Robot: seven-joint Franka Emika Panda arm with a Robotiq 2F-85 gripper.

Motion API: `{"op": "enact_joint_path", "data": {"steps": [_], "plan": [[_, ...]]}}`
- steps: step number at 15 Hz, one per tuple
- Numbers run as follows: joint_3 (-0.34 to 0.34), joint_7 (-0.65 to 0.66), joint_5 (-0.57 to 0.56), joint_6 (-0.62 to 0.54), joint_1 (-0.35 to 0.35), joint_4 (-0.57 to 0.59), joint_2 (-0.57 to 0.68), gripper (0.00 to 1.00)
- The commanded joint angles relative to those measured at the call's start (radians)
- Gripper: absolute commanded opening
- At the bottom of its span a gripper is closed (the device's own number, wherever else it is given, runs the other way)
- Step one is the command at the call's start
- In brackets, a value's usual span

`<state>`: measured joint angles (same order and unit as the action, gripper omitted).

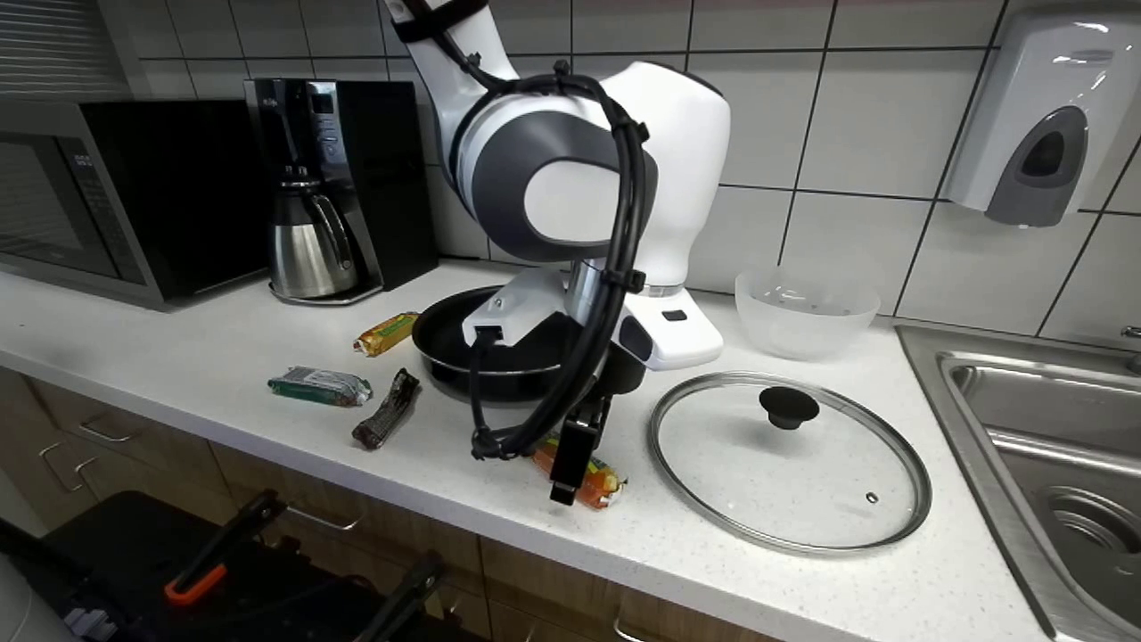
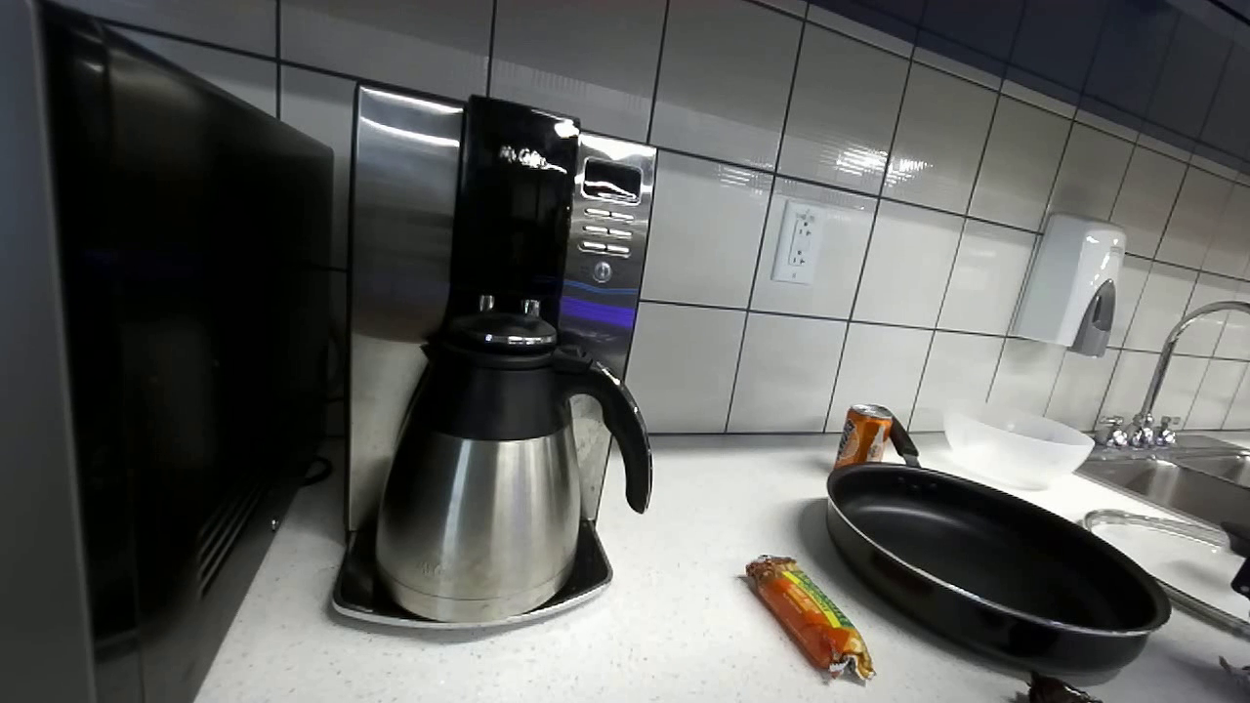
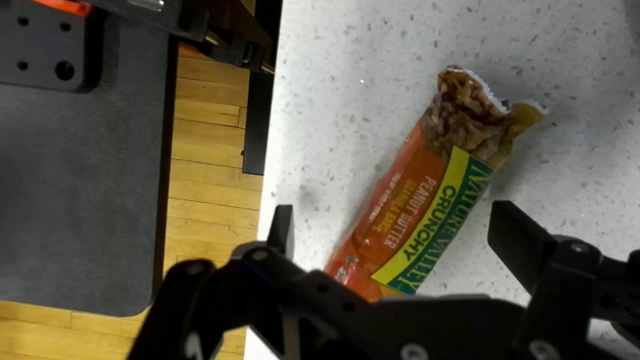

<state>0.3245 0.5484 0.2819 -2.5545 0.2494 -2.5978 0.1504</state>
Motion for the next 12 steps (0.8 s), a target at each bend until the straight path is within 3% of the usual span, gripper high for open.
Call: {"op": "enact_joint_path", "data": {"steps": [1,3,4,6,12], "plan": [[-0.014,0.018,0.033,-0.021,-0.006,0.011,0.019,1.0],[-0.015,0.017,0.042,-0.025,-0.007,0.013,0.024,1.0],[-0.015,0.017,0.044,-0.028,-0.008,0.012,0.025,0.75],[-0.015,0.018,0.049,-0.032,-0.009,0.012,0.026,0.68],[-0.014,0.022,0.048,-0.044,-0.017,0.007,0.018,0.2]]}}
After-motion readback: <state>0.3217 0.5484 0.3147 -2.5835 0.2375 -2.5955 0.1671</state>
